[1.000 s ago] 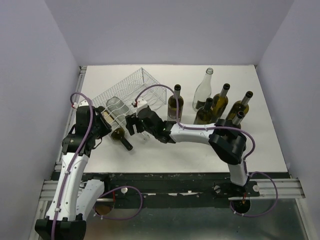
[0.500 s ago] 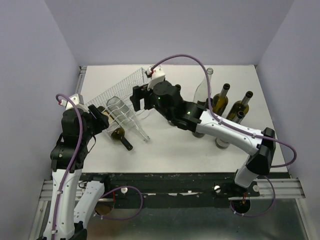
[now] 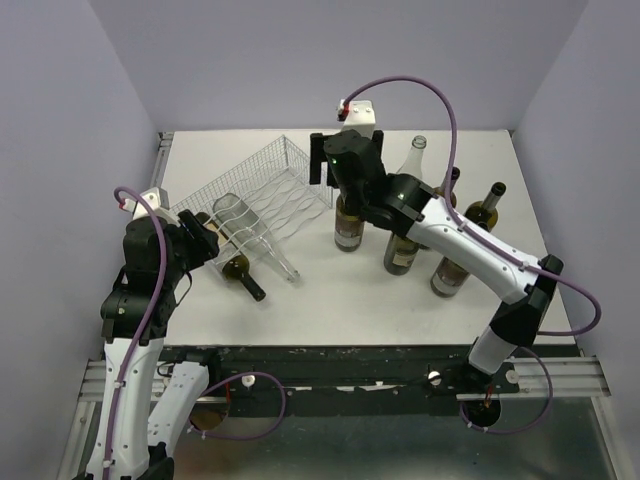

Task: Put the wine bottle on the wine rack

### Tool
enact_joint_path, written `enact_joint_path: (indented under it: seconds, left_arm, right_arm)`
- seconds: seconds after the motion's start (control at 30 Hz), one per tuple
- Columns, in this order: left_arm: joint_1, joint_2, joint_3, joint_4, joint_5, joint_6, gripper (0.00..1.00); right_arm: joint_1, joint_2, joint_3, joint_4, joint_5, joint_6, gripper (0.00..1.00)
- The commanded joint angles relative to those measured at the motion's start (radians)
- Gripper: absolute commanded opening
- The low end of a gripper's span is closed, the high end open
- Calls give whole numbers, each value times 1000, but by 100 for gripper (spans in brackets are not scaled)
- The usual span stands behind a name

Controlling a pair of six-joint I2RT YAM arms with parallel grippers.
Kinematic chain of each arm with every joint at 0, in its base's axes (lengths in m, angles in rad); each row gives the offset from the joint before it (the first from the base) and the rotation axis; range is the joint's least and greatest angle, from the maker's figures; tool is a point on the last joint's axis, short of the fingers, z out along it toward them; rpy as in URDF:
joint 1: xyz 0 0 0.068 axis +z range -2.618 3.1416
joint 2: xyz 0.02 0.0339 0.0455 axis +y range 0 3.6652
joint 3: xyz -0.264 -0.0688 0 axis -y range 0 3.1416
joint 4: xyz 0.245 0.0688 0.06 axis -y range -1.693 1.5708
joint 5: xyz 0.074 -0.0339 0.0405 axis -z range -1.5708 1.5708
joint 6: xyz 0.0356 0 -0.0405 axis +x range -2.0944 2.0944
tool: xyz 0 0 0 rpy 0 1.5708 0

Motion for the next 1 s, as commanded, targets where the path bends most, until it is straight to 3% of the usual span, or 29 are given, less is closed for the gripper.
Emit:
enact_joint_path:
  seconds: [0.0, 0.13, 0.5, 0.6, 0.77, 0.9, 0.97]
  left_arm:
    - [7, -2, -18, 9, 23, 12, 64]
    - [6, -1, -29, 11, 26, 9, 65]
    - [7, 8, -16, 5, 41, 8, 65]
    - [7, 7, -22, 17, 87, 14, 66]
    - [7, 11, -19, 21, 128, 11, 67]
    - [7, 11, -25, 50, 191, 21, 70]
    - [7, 8, -39, 92, 292, 35, 73]
  right_arm:
    - [-61, 35, -12, -156, -26, 156, 90]
    - [-90, 42, -72, -142, -78, 177, 88]
    - [-118, 52, -152, -84, -88, 139, 56]
    - [-120, 47, -160, -85, -40, 136, 28]
    - [-118, 6, -178, -33, 0, 40, 1]
    - [-120, -60, -177, 7, -92, -43, 1]
    - [-121, -80, -145, -25, -167, -56, 1]
